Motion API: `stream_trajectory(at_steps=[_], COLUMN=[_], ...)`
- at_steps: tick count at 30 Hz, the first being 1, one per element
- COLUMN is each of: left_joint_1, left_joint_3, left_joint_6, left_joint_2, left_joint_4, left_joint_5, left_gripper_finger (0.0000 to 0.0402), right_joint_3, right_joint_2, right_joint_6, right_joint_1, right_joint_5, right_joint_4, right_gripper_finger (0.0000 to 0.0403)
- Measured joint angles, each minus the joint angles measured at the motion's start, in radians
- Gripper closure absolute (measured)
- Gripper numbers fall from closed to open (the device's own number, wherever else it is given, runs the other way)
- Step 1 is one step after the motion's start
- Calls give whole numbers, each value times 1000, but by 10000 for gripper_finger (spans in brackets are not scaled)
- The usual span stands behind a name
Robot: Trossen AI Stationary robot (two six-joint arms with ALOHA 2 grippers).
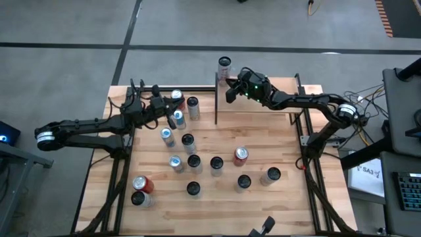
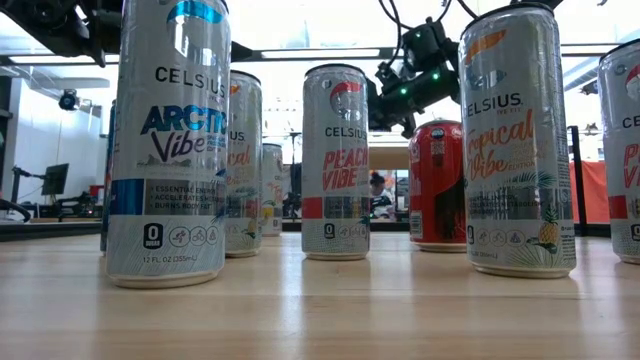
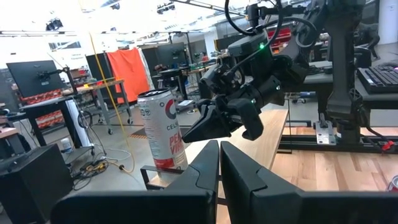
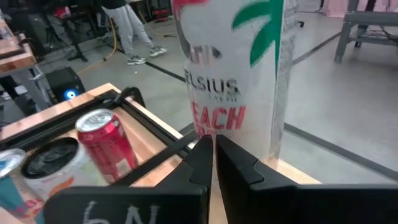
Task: Place canned beverage on shelf
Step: Put the top white pink soda can on the shelf
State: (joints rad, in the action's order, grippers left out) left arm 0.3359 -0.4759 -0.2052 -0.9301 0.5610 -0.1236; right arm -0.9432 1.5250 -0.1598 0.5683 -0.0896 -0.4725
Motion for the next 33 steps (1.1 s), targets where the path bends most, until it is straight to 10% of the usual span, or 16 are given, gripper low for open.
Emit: stream_trajectory(at_steps=[33], left_joint_1=[0], left_joint_3=[0], left_joint_6=[-6], left_joint_2=[0], left_joint_4=[14], left_joint_5=[0], left_gripper_finger=[402], right_joint_3=[1], right_joint_2=[5], right_joint_6=[42], right_joint_1=[11], right_joint_5=[-17], right_joint_4=[-10], right_gripper_finger=[390])
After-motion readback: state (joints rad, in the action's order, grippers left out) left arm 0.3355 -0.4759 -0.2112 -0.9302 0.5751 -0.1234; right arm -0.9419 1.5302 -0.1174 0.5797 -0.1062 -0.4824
